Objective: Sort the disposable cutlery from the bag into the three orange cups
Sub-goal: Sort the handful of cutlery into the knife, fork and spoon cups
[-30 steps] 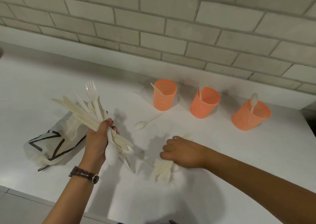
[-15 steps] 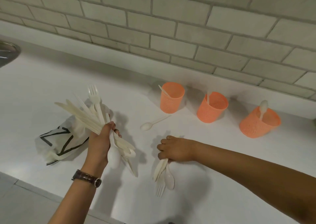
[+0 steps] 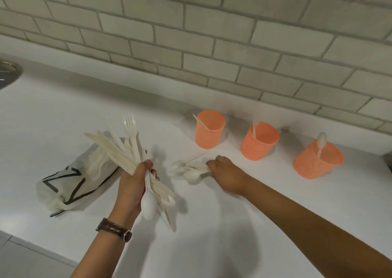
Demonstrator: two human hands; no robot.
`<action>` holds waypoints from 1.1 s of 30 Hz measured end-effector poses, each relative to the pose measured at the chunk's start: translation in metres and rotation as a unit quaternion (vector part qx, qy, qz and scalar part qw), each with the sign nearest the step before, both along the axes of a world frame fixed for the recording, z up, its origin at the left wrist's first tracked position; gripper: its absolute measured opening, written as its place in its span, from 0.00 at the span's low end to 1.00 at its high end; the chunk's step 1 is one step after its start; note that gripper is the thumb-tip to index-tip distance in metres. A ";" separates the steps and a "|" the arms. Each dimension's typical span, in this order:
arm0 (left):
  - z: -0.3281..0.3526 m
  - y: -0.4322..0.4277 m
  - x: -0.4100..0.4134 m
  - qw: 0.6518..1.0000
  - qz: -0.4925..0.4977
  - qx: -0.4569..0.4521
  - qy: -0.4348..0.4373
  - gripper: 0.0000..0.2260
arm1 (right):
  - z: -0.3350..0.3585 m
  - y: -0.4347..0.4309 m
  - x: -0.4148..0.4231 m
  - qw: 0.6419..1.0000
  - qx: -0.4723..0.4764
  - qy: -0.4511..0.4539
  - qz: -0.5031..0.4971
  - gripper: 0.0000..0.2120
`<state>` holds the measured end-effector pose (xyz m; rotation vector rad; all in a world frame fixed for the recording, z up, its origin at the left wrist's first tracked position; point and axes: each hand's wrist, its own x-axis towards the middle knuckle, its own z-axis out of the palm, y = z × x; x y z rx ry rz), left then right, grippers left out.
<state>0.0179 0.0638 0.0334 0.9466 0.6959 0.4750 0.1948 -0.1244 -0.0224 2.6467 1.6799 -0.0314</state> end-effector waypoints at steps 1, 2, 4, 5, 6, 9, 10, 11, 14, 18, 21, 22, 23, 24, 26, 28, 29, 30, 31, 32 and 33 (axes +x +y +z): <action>0.000 -0.001 0.000 1.000 -0.003 0.000 0.001 0.06 | 0.008 0.011 0.002 0.998 -0.022 0.051 -0.008 0.13; 0.001 -0.002 0.001 1.000 -0.007 0.002 0.001 0.06 | 0.014 0.023 0.006 0.995 -0.040 0.092 -0.016 0.12; 0.004 -0.004 0.000 1.000 -0.011 0.010 0.008 0.08 | 0.022 0.045 0.014 0.992 -0.033 0.118 -0.031 0.09; 0.006 -0.004 0.000 1.000 -0.010 0.012 0.013 0.08 | 0.023 0.054 0.018 0.992 -0.032 0.118 -0.038 0.08; 0.008 -0.004 -0.001 1.000 -0.008 0.012 0.016 0.09 | 0.021 0.062 0.023 0.992 -0.036 0.115 -0.042 0.08; 0.011 0.000 -0.006 1.000 0.005 0.009 0.018 0.09 | 0.003 0.071 0.029 0.990 -0.061 0.115 -0.056 0.10; 0.012 0.001 -0.008 1.000 0.010 0.012 0.020 0.09 | -0.002 0.071 0.027 0.987 -0.059 0.132 -0.066 0.09; 0.012 0.003 -0.009 1.000 0.014 0.017 0.022 0.09 | -0.008 0.070 0.026 0.984 -0.053 0.149 -0.077 0.08; 0.012 0.004 -0.011 0.999 0.017 0.026 0.027 0.09 | -0.017 0.066 0.018 0.988 -0.038 0.129 -0.081 0.11; 0.011 0.000 -0.009 0.999 0.007 0.027 0.034 0.09 | -0.020 0.049 -0.001 0.987 -0.024 0.118 -0.107 0.12; 0.011 -0.006 -0.006 0.999 -0.015 0.028 0.028 0.10 | -0.012 0.022 -0.022 0.931 0.084 0.255 -0.246 0.10; 0.012 -0.009 -0.005 0.999 -0.024 0.035 0.031 0.10 | -0.007 0.013 -0.029 0.889 0.146 0.310 -0.303 0.10; 0.012 -0.013 -0.003 0.998 -0.033 0.040 0.035 0.10 | 0.000 0.005 -0.035 0.830 0.214 0.374 -0.353 0.10; 0.012 -0.017 0.000 0.998 -0.042 0.041 0.037 0.11 | 0.007 -0.003 -0.041 0.760 0.279 0.439 -0.389 0.10; 0.013 -0.028 0.007 0.996 -0.062 0.039 0.041 0.10 | 0.023 -0.019 -0.053 0.639 0.370 0.538 -0.407 0.09; 0.014 -0.039 0.016 0.994 -0.089 0.034 0.046 0.11 | 0.038 -0.032 -0.063 0.572 0.426 0.590 -0.379 0.07; 0.014 -0.044 0.022 0.993 -0.103 0.031 0.047 0.11 | 0.045 -0.038 -0.067 0.561 0.445 0.595 -0.366 0.06; 0.015 -0.050 0.027 0.992 -0.116 0.029 0.045 0.11 | 0.050 -0.043 -0.069 0.558 0.458 0.592 -0.359 0.05; 0.016 -0.055 0.033 0.990 -0.130 0.031 0.046 0.10 | 0.055 -0.049 -0.070 0.560 0.470 0.582 -0.355 0.04; 0.017 -0.060 0.038 0.988 -0.144 0.037 0.048 0.10 | 0.059 -0.054 -0.070 0.562 0.483 0.571 -0.353 0.03; 0.018 -0.065 0.043 0.985 -0.158 0.045 0.050 0.09 | 0.063 -0.059 -0.070 0.562 0.496 0.561 -0.351 0.01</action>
